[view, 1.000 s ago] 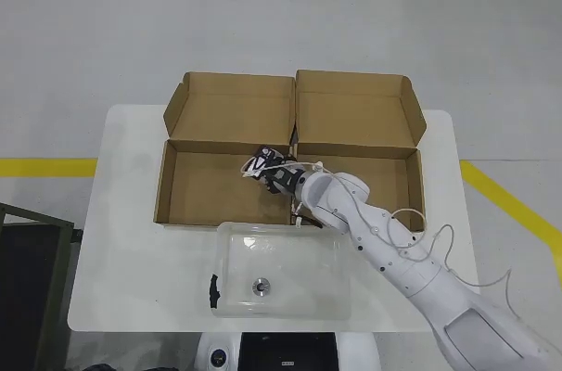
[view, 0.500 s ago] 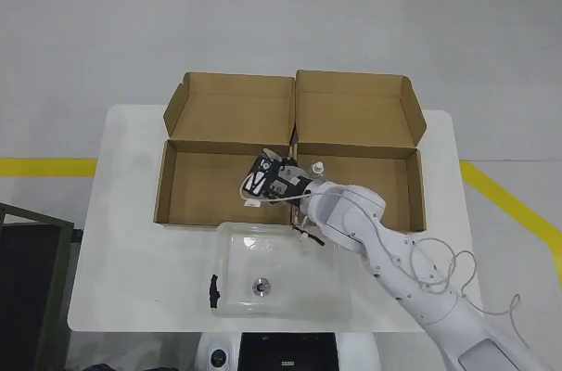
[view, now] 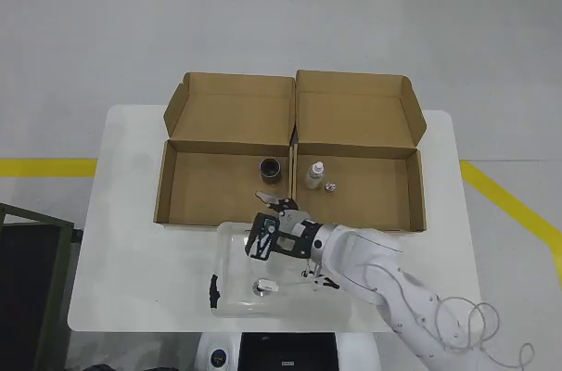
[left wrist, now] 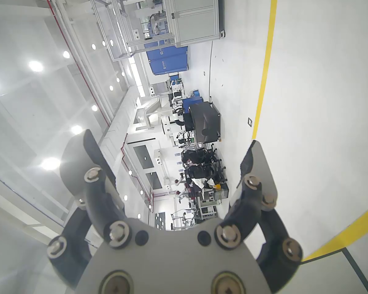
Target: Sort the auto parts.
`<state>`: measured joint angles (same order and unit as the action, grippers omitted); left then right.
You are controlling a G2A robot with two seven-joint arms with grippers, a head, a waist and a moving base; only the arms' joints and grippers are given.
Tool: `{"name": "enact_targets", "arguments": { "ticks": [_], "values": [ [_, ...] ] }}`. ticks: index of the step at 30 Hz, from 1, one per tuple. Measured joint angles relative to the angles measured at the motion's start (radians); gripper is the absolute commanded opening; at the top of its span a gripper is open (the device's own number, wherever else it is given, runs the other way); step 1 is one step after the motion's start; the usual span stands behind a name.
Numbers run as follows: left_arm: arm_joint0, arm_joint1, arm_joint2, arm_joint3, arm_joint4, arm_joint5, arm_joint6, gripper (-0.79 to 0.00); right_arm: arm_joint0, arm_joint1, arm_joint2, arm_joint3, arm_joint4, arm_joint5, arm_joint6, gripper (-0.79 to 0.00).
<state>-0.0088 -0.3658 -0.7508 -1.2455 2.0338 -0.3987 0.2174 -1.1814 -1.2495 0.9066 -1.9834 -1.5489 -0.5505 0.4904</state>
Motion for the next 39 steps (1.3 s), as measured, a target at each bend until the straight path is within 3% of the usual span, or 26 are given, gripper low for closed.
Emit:
{"name": "enact_targets", "arguments": {
  "ticks": [7, 19, 39],
  "values": [
    [0.0, 0.0, 0.0, 0.0, 0.0, 0.0, 0.0, 0.0, -0.117, 0.024, 0.017, -0.066, -0.052, -0.063, -0.033, -0.28],
    [0.0, 0.0, 0.0, 0.0, 0.0, 0.0, 0.0, 0.0, -0.216, 0.05, 0.032, -0.063, -0.081, -0.164, -0.059, -0.277],
    [0.0, 0.0, 0.0, 0.0, 0.0, 0.0, 0.0, 0.0, -0.179, 0.055, -0.015, 0.047, -0.011, -0.239, -0.019, -0.252]
  ]
}}
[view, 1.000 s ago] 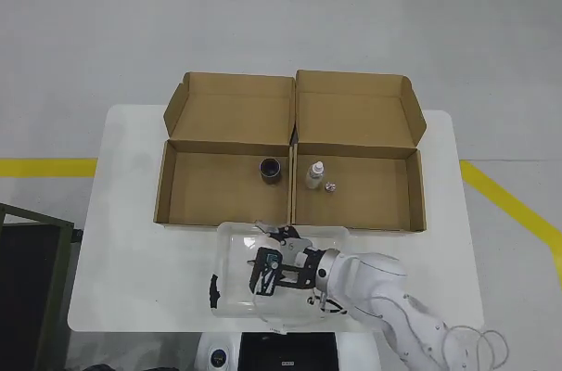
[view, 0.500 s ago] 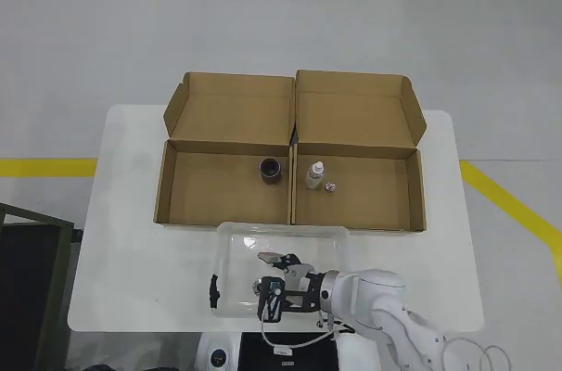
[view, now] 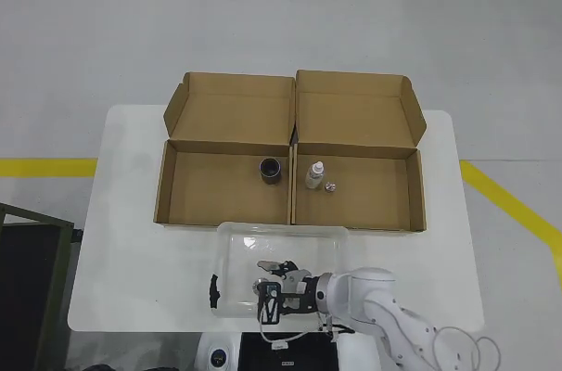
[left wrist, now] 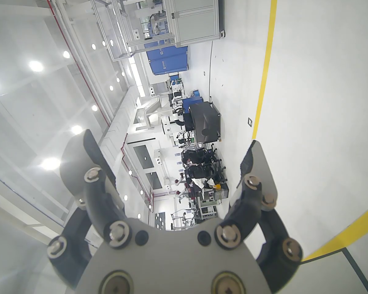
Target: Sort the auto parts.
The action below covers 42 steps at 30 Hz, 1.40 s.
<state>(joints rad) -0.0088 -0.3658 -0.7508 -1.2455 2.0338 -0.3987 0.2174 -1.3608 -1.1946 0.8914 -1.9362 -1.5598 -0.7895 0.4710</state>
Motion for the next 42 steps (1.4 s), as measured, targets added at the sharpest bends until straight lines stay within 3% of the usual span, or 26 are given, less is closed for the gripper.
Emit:
{"name": "enact_targets", "arguments": {
  "ticks": [8, 20, 23, 27, 28, 42],
  "values": [
    [0.0, 0.0, 0.0, 0.0, 0.0, 0.0, 0.0, 0.0, 0.049, -0.01, -0.039, 0.072, 0.027, 0.02, 0.015, -0.28],
    [0.0, 0.0, 0.0, 0.0, 0.0, 0.0, 0.0, 0.0, 0.101, -0.021, -0.081, 0.153, 0.067, 0.02, 0.018, -0.413],
    [0.0, 0.0, 0.0, 0.0, 0.0, 0.0, 0.0, 0.0, 0.112, -0.023, -0.09, 0.167, 0.075, 0.02, 0.017, -0.511],
    [0.0, 0.0, 0.0, 0.0, 0.0, 0.0, 0.0, 0.0, 0.122, -0.024, -0.098, 0.175, 0.077, 0.022, 0.022, -0.757],
    [0.0, 0.0, 0.0, 0.0, 0.0, 0.0, 0.0, 0.0, 0.124, -0.024, -0.1, 0.175, 0.079, 0.022, 0.023, -0.785],
    [0.0, 0.0, 0.0, 0.0, 0.0, 0.0, 0.0, 0.0, 0.105, -0.007, -0.046, 0.102, 0.162, -0.016, -0.025, -0.785]
  ]
}}
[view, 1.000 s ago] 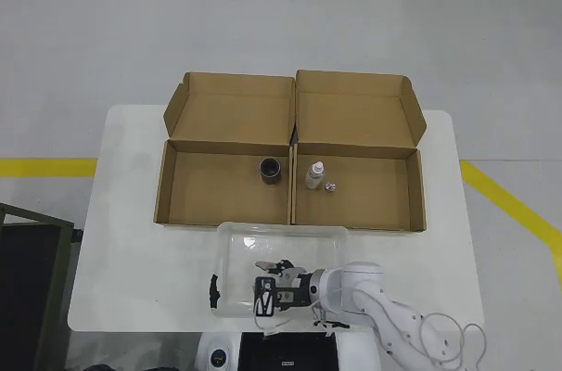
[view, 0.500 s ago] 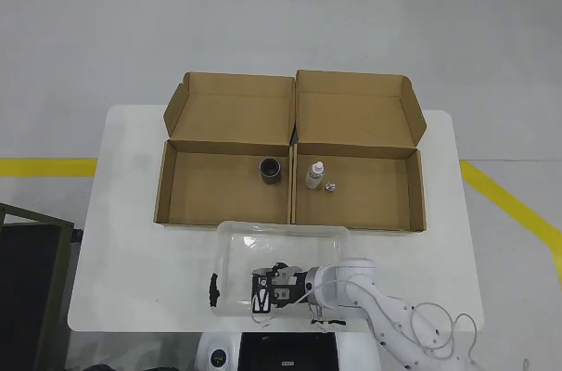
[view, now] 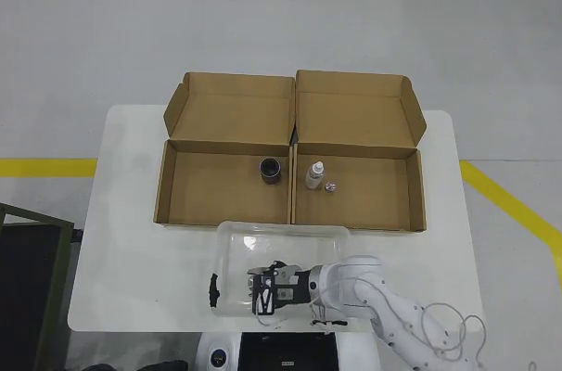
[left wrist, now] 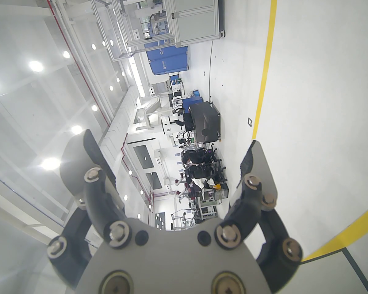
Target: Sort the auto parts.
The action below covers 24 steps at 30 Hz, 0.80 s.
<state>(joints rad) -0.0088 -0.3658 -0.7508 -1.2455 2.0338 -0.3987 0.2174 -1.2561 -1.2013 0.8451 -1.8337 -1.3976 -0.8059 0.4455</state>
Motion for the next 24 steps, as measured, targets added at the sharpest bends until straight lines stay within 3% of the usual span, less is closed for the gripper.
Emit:
{"name": "enact_targets", "arguments": {
  "ticks": [13, 24],
  "values": [
    [0.0, 0.0, 0.0, 0.0, 0.0, 0.0, 0.0, 0.0, -0.027, 0.016, 0.119, 0.001, 0.208, 0.017, -0.167, -0.785],
    [0.0, 0.0, 0.0, 0.0, 0.0, 0.0, 0.0, 0.0, -0.131, 0.044, 0.255, -0.108, 0.251, 0.045, -0.277, -0.785]
  ]
}}
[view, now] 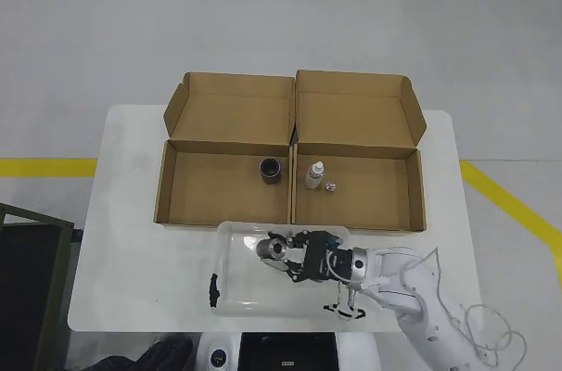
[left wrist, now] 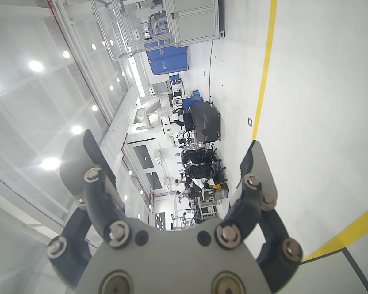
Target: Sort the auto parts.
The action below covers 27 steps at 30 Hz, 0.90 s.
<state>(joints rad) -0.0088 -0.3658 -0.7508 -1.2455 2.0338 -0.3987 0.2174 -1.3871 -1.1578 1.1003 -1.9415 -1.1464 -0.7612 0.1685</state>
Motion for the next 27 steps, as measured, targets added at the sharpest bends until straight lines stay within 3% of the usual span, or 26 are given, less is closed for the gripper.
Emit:
{"name": "enact_targets", "arguments": {
  "ticks": [12, 27],
  "values": [
    [0.0, 0.0, 0.0, 0.0, 0.0, 0.0, 0.0, 0.0, -0.083, 0.022, 0.117, -0.016, 0.125, -0.056, -0.097, -0.785],
    [0.0, 0.0, 0.0, 0.0, 0.0, 0.0, 0.0, 0.0, -0.119, 0.031, 0.188, -0.033, 0.179, -0.03, -0.171, -0.785]
  ]
}}
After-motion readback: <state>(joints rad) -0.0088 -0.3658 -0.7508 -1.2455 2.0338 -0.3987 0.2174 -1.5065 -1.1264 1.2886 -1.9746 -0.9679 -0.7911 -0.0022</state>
